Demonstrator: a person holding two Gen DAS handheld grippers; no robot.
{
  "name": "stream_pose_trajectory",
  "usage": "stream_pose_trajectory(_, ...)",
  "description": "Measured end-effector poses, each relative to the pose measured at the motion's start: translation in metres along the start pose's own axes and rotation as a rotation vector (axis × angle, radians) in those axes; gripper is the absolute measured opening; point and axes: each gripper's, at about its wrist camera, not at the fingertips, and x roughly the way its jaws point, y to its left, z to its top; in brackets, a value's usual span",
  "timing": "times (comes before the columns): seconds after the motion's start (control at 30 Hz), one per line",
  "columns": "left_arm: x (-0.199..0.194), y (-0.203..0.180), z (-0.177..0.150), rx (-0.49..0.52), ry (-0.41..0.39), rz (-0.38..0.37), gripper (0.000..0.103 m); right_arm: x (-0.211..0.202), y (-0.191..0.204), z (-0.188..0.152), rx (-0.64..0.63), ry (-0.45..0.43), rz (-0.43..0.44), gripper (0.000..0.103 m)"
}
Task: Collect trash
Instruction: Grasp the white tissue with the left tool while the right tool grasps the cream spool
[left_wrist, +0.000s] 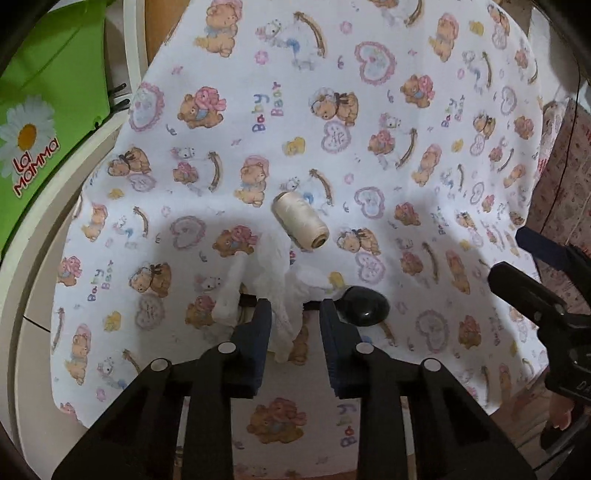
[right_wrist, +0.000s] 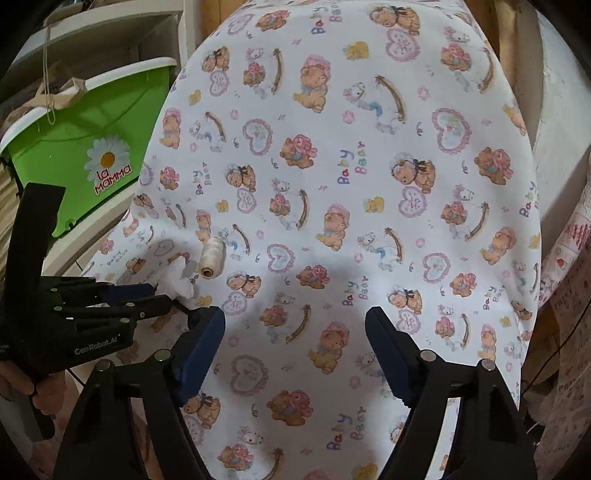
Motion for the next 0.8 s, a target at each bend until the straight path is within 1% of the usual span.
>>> stream_pose_trajectory(0.13,0.004,0.001,-0.001,0.01,0.023,0.029,0.025,-0.001,0.006,0.0,-0.033,-0.007,0.006,0.077)
stream_pose_trajectory(0.2,0.007,0.004,-0.003,0.001,0.036,0.038,0.025,-0.001,0.009,-0.001,-0.047,-0.008,0.008,0.073)
stream_pose_trajectory(0.23,0.008,0.004,-0.004,-0.003,0.042,0.037,0.022,-0.001,0.01,-0.001,-0.049,-0.007,0.008,0.071)
stream_pose_trajectory(0.27,0.007,0.005,-0.004,-0.006,0.037,0.04,0.01,0.0,0.01,-0.001,-0.048,-0.004,0.009,0.065)
stream_pose_trajectory(0.3,0.005,0.006,-0.004,-0.01,0.03,0.046,0.01,0.001,0.01,-0.002,-0.046,0.001,0.012,0.06)
stream_pose_trajectory(0.37,-0.004,0.009,-0.003,-0.036,-0.002,0.037,0.01,0.003,0.009,-0.002,-0.035,0.011,0.018,0.055)
stream_pose_trajectory(0.47,-0.028,0.013,0.002,-0.056,-0.062,-0.005,0.01,0.005,0.006,-0.001,-0.009,0.014,0.03,0.052)
stream_pose_trajectory(0.53,-0.046,0.017,0.006,-0.066,-0.116,-0.017,0.01,0.005,0.005,0.001,0.007,0.01,0.039,0.052)
stream_pose_trajectory(0.57,-0.052,0.019,0.009,-0.069,-0.137,-0.019,0.01,0.004,0.005,0.002,0.014,0.007,0.048,0.05)
stream_pose_trajectory(0.6,-0.057,0.02,0.012,-0.071,-0.152,-0.017,0.01,0.004,0.006,0.004,0.016,0.005,0.056,0.043)
stream_pose_trajectory(0.7,-0.062,0.032,0.021,-0.111,-0.167,0.009,0.01,0.008,0.014,0.008,0.009,0.008,0.09,0.04)
stream_pose_trajectory(0.8,-0.058,0.046,0.025,-0.173,-0.139,0.022,0.01,0.014,0.026,0.01,-0.005,0.009,0.099,0.04)
